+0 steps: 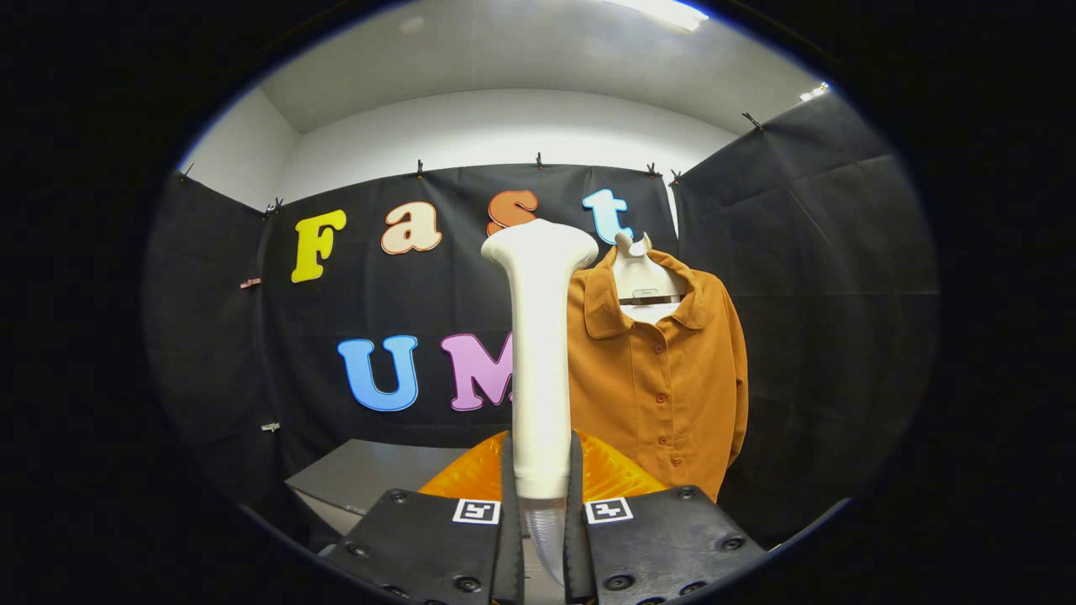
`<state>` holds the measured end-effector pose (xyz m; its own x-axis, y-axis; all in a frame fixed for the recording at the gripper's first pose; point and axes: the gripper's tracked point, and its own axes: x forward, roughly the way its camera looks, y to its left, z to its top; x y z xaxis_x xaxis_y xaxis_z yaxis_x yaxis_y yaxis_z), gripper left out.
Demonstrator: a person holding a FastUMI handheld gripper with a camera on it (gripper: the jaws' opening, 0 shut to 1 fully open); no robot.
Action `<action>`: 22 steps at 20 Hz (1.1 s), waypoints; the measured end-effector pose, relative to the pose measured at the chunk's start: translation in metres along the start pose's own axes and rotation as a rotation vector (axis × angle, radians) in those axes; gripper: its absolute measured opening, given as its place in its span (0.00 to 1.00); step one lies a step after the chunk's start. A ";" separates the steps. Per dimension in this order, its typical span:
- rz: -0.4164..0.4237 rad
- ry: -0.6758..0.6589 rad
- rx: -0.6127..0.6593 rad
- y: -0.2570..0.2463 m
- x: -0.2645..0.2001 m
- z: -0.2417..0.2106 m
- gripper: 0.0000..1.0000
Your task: Iron the clothes twice with a garment steamer, once on the left side and once on the right side.
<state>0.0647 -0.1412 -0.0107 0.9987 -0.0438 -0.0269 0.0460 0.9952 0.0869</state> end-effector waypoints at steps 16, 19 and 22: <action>0.014 0.008 -0.035 0.011 0.002 0.000 0.22; 0.019 0.012 -0.036 0.012 0.003 0.000 0.22; 0.018 0.016 -0.032 0.009 0.005 -0.001 0.22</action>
<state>0.0696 -0.1322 -0.0106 0.9988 -0.0251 -0.0421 0.0274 0.9981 0.0552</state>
